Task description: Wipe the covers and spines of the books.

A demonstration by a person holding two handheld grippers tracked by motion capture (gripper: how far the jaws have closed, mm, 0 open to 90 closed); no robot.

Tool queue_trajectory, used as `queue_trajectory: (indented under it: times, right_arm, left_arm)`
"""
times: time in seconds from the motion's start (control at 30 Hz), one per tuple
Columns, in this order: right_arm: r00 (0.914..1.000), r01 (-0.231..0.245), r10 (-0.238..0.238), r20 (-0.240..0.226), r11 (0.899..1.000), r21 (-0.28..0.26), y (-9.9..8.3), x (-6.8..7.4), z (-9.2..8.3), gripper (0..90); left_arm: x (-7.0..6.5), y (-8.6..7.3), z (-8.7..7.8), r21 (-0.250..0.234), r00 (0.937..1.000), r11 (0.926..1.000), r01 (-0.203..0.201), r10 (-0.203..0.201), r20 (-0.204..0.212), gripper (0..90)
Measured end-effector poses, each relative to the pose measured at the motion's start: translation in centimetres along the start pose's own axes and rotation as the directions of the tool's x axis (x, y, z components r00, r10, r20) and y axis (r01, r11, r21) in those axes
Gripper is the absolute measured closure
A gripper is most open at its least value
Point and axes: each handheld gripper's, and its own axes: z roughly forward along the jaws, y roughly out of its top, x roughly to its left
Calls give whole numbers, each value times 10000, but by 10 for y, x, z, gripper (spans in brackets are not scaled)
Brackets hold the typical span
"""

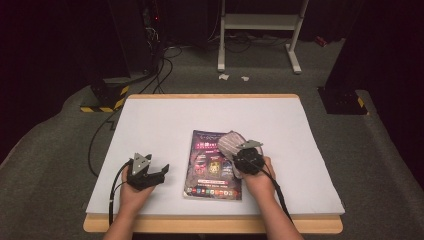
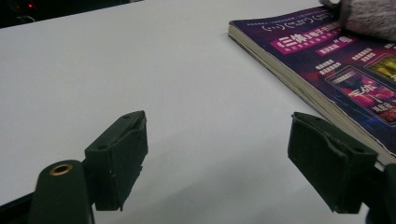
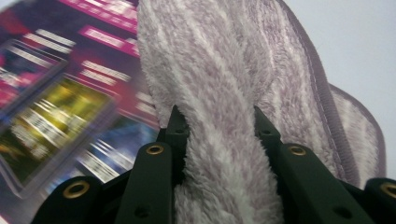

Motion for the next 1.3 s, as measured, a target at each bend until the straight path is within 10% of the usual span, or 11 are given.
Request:
queue_trajectory:
  times: [0.43,0.67,0.8,1.03,1.3]
  right_arm:
    - [9988,459,-461,163,9989,124,17,27,13,683]
    - [9838,1620,-1614,-774,9868,12,57,102,48,684]
    - [9760,1965,-1957,-960,9805,-7,68,122,56,684]
    - [9748,1988,-1981,-1024,9800,-37,60,110,50,682]
    - [9927,1178,-1178,-256,9930,-36,17,48,15,683]
  left_arm:
    - [0,0,1,76,10000,10000,-23,23,21,202]
    - [0,0,0,43,9999,10000,-69,69,74,202]
    - [1,0,0,22,9999,10000,-35,35,136,202]
    - [1,0,0,17,9999,10000,-58,58,134,202]
    - [-1,0,0,25,9999,9999,-108,108,66,203]
